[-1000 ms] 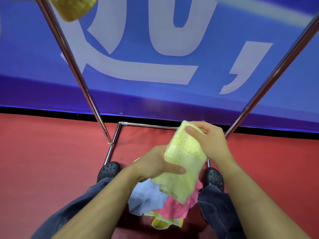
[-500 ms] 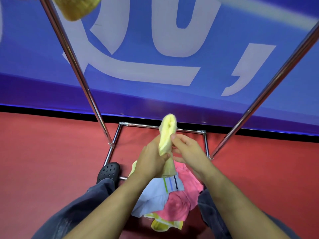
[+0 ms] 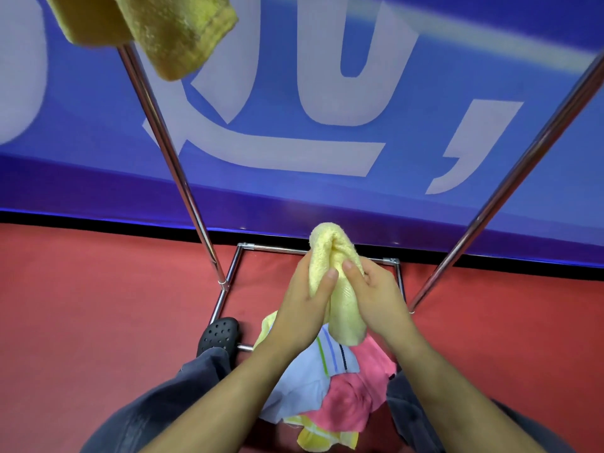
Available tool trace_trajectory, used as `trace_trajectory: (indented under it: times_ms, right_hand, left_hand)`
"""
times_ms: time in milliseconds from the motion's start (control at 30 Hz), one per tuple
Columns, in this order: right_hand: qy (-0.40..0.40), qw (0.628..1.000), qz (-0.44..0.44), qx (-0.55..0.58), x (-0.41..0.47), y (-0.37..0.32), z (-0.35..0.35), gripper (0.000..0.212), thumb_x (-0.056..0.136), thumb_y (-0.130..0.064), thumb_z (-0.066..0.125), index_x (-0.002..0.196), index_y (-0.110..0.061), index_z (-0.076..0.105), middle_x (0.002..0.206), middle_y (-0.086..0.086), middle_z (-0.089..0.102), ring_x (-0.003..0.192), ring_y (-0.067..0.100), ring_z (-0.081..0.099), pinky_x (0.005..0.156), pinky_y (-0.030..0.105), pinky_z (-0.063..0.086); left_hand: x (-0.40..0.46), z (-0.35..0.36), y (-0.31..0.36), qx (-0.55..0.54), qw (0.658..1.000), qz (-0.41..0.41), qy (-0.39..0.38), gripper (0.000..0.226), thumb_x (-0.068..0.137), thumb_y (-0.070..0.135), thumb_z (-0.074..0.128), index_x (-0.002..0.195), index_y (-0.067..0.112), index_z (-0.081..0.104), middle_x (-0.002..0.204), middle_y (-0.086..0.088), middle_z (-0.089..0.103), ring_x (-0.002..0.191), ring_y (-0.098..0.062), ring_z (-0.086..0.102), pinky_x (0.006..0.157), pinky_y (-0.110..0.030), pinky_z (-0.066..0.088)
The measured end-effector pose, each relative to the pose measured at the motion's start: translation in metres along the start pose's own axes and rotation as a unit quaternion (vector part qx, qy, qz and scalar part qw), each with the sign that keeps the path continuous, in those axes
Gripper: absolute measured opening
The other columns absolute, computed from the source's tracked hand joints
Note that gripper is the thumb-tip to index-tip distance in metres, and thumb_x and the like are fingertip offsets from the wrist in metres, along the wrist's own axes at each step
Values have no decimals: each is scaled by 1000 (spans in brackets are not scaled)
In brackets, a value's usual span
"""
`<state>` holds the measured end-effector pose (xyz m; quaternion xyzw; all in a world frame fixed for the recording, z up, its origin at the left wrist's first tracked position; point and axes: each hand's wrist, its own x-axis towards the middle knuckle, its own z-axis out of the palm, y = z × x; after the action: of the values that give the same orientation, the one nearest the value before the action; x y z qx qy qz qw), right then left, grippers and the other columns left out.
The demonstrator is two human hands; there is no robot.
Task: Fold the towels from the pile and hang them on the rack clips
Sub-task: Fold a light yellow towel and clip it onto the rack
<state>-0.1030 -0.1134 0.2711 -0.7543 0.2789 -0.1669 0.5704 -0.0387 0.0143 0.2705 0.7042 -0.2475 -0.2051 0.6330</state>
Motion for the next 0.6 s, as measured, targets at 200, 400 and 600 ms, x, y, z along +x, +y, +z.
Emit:
trace_trajectory:
  times_ms: [200, 400, 600]
  right_hand:
    - [20, 999, -32, 11, -18, -41, 6, 26, 101, -36, 55, 88, -17, 68, 84, 9, 73, 76, 24, 69, 74, 47, 55]
    - [87, 991, -101, 9, -31, -124, -1, 21, 102, -35, 55, 99, -21, 70, 88, 0, 74, 86, 22, 69, 82, 45, 54]
    - [168, 963, -210, -11, -50, -220, -3, 23, 105, -31, 49, 113, -25, 69, 93, -3, 74, 89, 22, 65, 80, 42, 52]
  left_hand:
    - [-8, -11, 25, 120, 987, 46, 98, 35, 108, 48, 33, 114, 31, 63, 105, 13, 71, 101, -7, 67, 89, -43, 53]
    - [-15, -31, 105, 176, 964, 100, 172, 41, 109, 49, 28, 89, 30, 58, 81, 11, 65, 78, -6, 62, 66, -21, 43]
    - [-21, -44, 196, 147, 943, 138, 266, 46, 106, 54, 25, 104, 25, 61, 80, 6, 66, 80, -20, 62, 67, -34, 37]
